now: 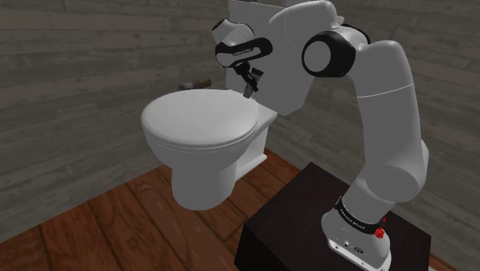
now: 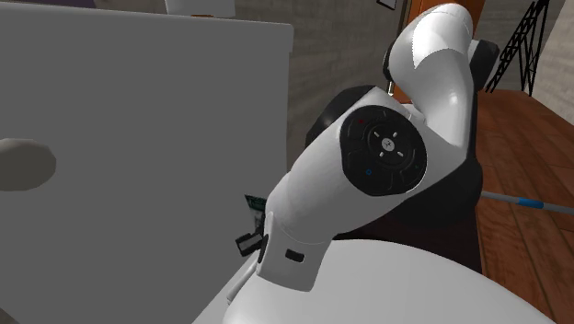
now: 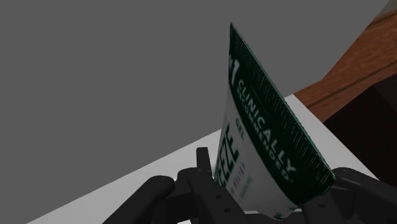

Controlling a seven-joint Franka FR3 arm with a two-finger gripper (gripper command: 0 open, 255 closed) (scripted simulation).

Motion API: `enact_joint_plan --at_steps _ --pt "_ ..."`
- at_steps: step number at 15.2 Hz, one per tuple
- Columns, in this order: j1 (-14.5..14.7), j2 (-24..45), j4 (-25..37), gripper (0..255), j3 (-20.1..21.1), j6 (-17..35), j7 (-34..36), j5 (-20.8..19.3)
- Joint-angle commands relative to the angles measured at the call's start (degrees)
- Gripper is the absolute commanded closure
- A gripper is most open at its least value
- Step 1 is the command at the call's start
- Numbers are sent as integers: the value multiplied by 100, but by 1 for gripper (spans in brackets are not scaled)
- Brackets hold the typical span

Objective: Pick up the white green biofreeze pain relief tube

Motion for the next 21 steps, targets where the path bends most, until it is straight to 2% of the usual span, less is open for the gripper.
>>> enact_joint_plan --at_steps 1,5,21 --pt "-15 -14 -53 255 -15 -19 5 -3" --pt "-25 -5 -60 255 -18 2 5 -4" --pt "9 32 1075 255 -65 -938 -570 13"
